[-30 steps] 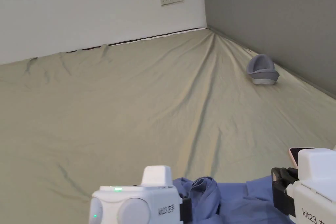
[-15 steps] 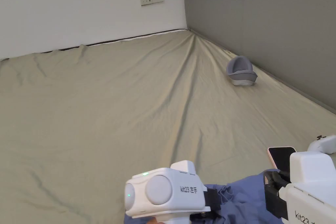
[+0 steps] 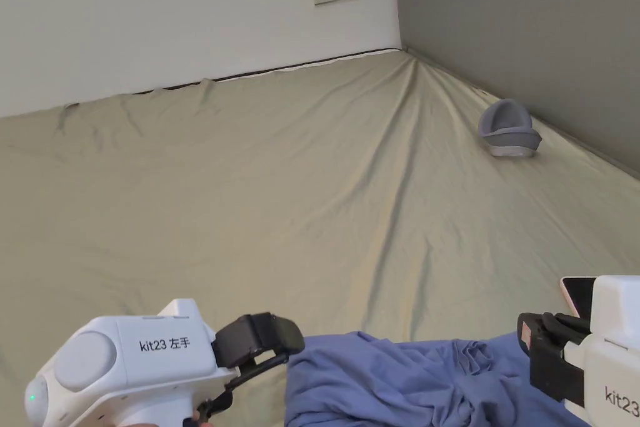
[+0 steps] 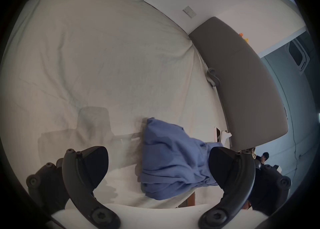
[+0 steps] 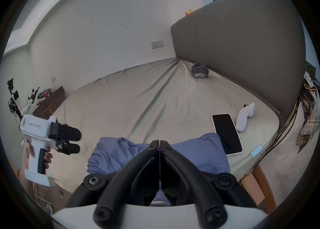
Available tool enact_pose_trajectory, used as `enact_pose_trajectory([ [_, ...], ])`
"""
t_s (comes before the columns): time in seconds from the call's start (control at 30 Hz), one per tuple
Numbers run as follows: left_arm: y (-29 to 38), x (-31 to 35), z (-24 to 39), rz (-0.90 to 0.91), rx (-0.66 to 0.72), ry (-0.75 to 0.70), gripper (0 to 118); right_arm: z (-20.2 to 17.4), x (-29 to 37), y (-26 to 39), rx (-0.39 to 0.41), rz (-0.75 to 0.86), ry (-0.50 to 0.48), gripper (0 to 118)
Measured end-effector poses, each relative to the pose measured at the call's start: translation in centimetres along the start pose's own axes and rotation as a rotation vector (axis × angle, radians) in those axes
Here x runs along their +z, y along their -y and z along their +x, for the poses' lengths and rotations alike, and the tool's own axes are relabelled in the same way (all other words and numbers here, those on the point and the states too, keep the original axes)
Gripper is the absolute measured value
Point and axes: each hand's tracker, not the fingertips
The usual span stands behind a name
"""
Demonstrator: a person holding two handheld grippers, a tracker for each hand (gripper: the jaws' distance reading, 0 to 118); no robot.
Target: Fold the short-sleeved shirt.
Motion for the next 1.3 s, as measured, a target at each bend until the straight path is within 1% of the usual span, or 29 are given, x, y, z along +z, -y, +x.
enact_pose_trajectory([
  [0.03, 0.1, -0.5, -0.1, -0.007, 0.006, 0.015, 114, 0.1, 0.1, 0.0, -0.006, 0.0, -0.004, 0],
  [0.1, 0.6, -2.1, 0.6, -0.079, 0.032, 0.076, 114, 0.3, 0.1, -0.2, -0.017, 0.0, -0.001, 0],
  [0.17, 0.9, -3.8, 1.3, -0.135, -0.022, 0.151, 113, 0.5, 0.1, -0.3, -0.019, -0.002, 0.017, 0],
  [0.27, 1.5, -6.4, 2.6, -0.209, -0.071, 0.12, 113, 1.0, 0.4, -0.6, -0.02, 0.003, 0.036, 0],
  [0.33, 1.6, -7.3, 2.7, -0.205, -0.102, 0.035, 113, 1.3, 0.6, -0.7, -0.02, 0.003, 0.039, 0],
  [0.43, 1.8, -7.5, 2.5, -0.205, -0.099, 0.056, 113, 1.8, 0.7, -0.7, -0.028, 0.002, 0.047, 0],
  [0.5, 1.7, -7.1, 2.2, -0.172, -0.09, 0.075, 112, 1.9, 0.4, -0.7, -0.03, -0.003, 0.052, 0],
  [0.53, 1.8, -7.0, 2.2, -0.164, -0.097, 0.072, 106, 2.0, 0.2, -0.7, -0.032, -0.008, 0.05, 0],
  [0.57, 1.7, -6.9, 2.1, -0.149, -0.117, 0.065, 93, 2.0, 0.1, -0.6, -0.038, -0.012, 0.046, 0],
  [0.63, 1.8, -6.7, 1.9, -0.146, -0.135, 0.046, 41, 1.9, 0.1, -0.6, -0.043, -0.018, 0.028, 0],
  [0.67, 1.7, -6.6, 1.4, -0.147, -0.106, 0.078, 21, 1.9, 0.0, -0.6, -0.047, -0.019, 0.017, 0],
  [0.7, 1.8, -6.4, 1.0, -0.132, -0.029, 0.152, 21, 1.9, 0.0, -0.6, -0.051, -0.021, 0.014, 0],
  [0.77, 1.7, -5.6, 0.5, -0.095, 0.01, 0.213, 21, 1.8, -0.1, -0.7, -0.049, -0.026, 0.011, 0],
  [0.9, 1.3, -3.0, -1.8, -0.014, 0.157, 0.334, 21, 1.2, -0.5, -1.2, -0.033, -0.032, 0.022, 0],
  [0.97, 1.0, -1.0, -2.6, 0.033, 0.131, 0.315, 19, 0.5, -0.9, -1.4, -0.016, -0.034, 0.024, 0],
  [1.0, 0.7, 0.3, -3.1, 0.055, 0.092, 0.306, 19, 0.1, -1.2, -1.6, -0.011, -0.035, 0.022, 0],
  [1.07, 0.0, 2.5, -4.2, 0.068, 0.103, 0.256, 19, -0.8, -1.8, -1.7, -0.004, -0.035, 0.009, 0],
  [1.13, -0.4, 5.4, -5.9, 0.117, 0.096, 0.167, 19, -2.1, -2.5, -1.8, 0.004, -0.043, -0.012, 0],
  [1.23, -0.7, 10.9, -8.2, 0.177, 0.04, -0.025, 19, -4.4, -3.6, -1.8, 0.039, -0.047, -0.058, 0],
  [1.3, -0.3, 15.1, -9.4, 0.237, 0.038, -0.17, 19, -6.0, -4.6, -1.7, 0.043, -0.055, -0.108, 0],
])
